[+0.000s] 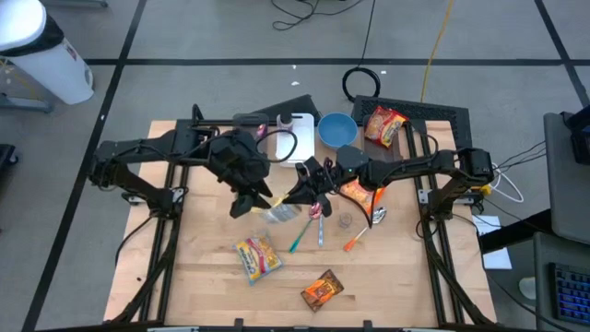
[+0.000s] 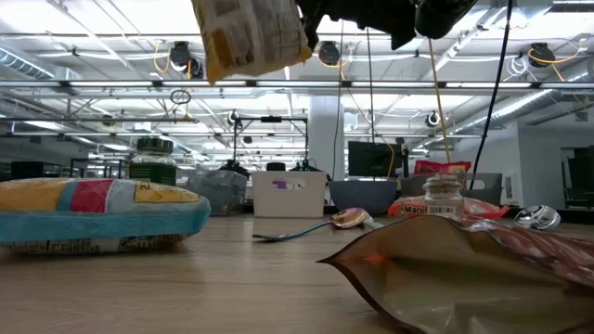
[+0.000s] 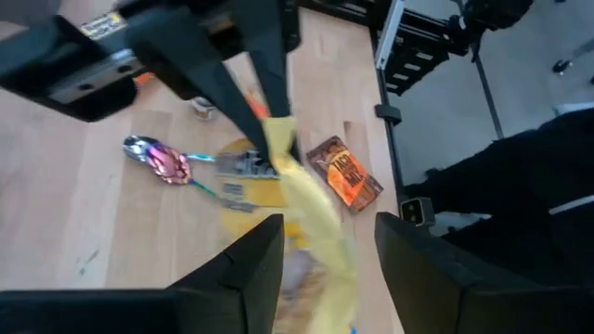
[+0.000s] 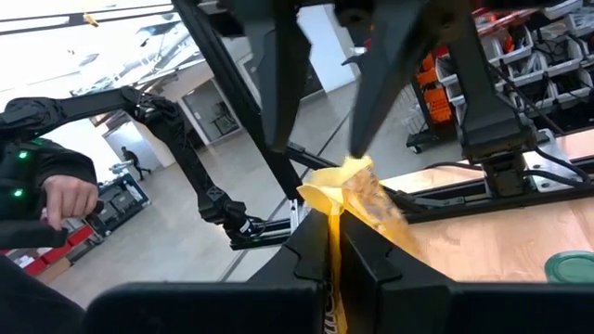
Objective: Pick & Place Food Item
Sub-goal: Put the yellow noodle pack into the right black bin
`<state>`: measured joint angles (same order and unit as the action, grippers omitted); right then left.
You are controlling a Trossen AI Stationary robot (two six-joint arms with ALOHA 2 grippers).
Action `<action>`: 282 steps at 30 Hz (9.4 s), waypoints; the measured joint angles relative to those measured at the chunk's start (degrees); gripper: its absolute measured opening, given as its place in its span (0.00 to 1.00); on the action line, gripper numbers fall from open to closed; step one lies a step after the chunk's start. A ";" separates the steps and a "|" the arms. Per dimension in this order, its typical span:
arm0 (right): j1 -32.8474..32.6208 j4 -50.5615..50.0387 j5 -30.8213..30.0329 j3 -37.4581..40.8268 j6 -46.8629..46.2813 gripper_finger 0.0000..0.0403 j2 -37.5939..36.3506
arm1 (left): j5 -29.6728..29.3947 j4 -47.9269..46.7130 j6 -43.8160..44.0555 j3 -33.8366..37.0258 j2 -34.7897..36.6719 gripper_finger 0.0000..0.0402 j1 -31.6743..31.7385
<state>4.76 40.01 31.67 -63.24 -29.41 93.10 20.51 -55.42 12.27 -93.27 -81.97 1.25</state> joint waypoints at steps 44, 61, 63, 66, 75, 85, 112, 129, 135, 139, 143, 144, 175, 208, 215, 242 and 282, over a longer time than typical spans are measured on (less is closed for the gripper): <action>2.05 0.21 -1.62 0.07 -0.58 0.00 -0.35 | -2.63 -5.94 6.06 -0.02 -3.67 0.45 3.57; 3.49 -0.15 -1.40 -0.04 -1.00 0.00 -1.97 | -2.67 -12.72 4.31 -0.01 -1.73 0.45 5.50; 3.53 -0.21 -1.36 -0.04 -0.94 0.00 -2.03 | -2.78 -13.44 4.16 0.00 -1.38 0.45 5.62; 3.51 -0.44 -1.36 -0.02 -0.82 0.00 -2.03 | -4.21 -14.49 4.28 -0.02 -0.79 0.45 5.75; 3.53 -0.37 -1.38 -0.04 -0.79 0.00 -2.03 | -5.35 -15.35 3.94 0.00 0.44 0.34 5.86; 3.52 -0.37 -1.38 -0.02 -0.79 0.00 -2.03 | -5.57 -14.78 2.32 0.00 0.35 0.18 5.86; 3.56 0.15 -1.56 -0.02 -0.02 0.00 -1.99 | -1.39 -14.69 -0.63 0.00 -0.56 0.17 5.79; 3.93 0.61 -1.56 -0.02 -0.11 0.00 -1.97 | 0.46 -14.61 -3.14 -0.01 -0.55 0.01 5.79; 3.93 1.86 -1.48 -0.02 -1.02 0.03 -1.97 | 0.46 -14.51 -3.14 0.00 -0.55 0.01 5.79; 3.93 1.92 -1.20 -0.02 -1.40 0.10 -1.97 | 0.44 -14.60 -3.39 0.00 -0.55 0.01 5.79; 3.93 1.72 0.12 -0.02 -1.44 0.17 -1.97 | 0.44 -14.64 -3.58 0.00 -0.55 0.00 5.79; 3.93 1.55 0.12 -0.02 -1.44 0.19 -1.97 | 0.44 -14.67 -3.58 -0.01 -0.55 0.00 5.79; 2.11 -26.75 2.81 -7.80 24.43 0.53 -1.95 | 10.47 -10.99 -2.26 0.00 -1.50 0.00 4.90; 0.70 -27.64 1.44 -8.90 30.57 0.52 -0.94 | 12.53 -4.04 -0.13 0.00 -3.96 0.00 3.46; -0.11 -27.95 1.40 -8.90 30.32 0.48 -0.94 | 11.99 -3.93 -0.42 0.00 -3.96 0.00 3.48; 0.41 -27.43 -1.64 -8.90 31.39 0.48 -0.94 | 14.45 -0.87 1.36 0.00 -3.96 0.00 2.30; 0.34 -28.33 1.44 -8.90 27.40 0.00 -0.96 | 11.07 -1.06 5.91 0.00 -3.96 0.07 5.11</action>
<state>5.10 11.68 33.10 -72.14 -2.01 92.14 31.58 -56.48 18.18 -93.27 -85.93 6.37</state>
